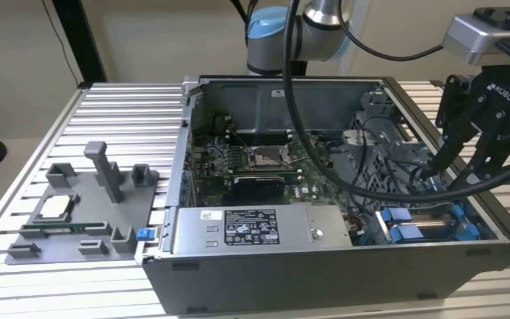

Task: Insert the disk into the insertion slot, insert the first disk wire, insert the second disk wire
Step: 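Insert the disk into the insertion slot, then insert the first disk wire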

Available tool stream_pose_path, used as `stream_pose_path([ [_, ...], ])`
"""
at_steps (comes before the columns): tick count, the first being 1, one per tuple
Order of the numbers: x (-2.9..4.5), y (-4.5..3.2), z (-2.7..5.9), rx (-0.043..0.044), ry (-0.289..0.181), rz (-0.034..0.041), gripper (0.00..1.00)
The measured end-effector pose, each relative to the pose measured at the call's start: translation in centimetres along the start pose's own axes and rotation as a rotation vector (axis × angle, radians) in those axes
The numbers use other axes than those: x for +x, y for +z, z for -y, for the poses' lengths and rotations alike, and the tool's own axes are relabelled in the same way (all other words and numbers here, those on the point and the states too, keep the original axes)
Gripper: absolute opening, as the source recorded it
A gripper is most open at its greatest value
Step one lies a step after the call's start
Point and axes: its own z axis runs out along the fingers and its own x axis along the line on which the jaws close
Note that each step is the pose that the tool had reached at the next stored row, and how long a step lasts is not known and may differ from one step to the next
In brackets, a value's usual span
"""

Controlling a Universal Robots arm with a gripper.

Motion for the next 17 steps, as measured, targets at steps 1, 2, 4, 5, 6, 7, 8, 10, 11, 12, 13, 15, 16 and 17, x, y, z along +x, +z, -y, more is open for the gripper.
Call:
stream_pose_path([
  [1,-0.11,0.04,-0.04,0.0069,-0.002,0.0002,1.0],
  [2,-0.26,0.05,-0.08,0.0119,-0.003,0.0001,1.0],
  [4,-0.65,0.08,-0.25,0.0161,-0.005,0.0001,1.0],
  [5,-0.89,0.1,-0.34,0.0179,-0.006,0.0,1.0],
  [6,-1.17,0.14,-0.44,0.0203,-0.007,-0.0001,1.0],
  [7,-1.4,0.22,-0.54,0.0235,-0.007,-0.0001,1.0],
  [8,-1.58,0.34,-0.63,0.0283,-0.008,-0.0001,1.0],
  [10,-1.96,0.58,-0.75,0.0393,-0.011,-0.0005,1.0],
  [11,-2.17,0.7,-0.81,0.0442,-0.013,-0.0008,1.0],
  [12,-2.4,0.85,-0.86,0.049,-0.015,-0.0012,1.0],
  [13,-2.54,0.94,-0.89,0.0526,-0.016,-0.0015,1.0],
  [15,-2.64,1.05,-0.92,0.059,-0.018,-0.0017,1.0],
  [16,-2.65,1.09,-0.92,0.0621,-0.018,-0.0015,1.0],
  [17,-2.65,1.11,-0.91,0.0636,-0.019,-0.0016,1.0],
])
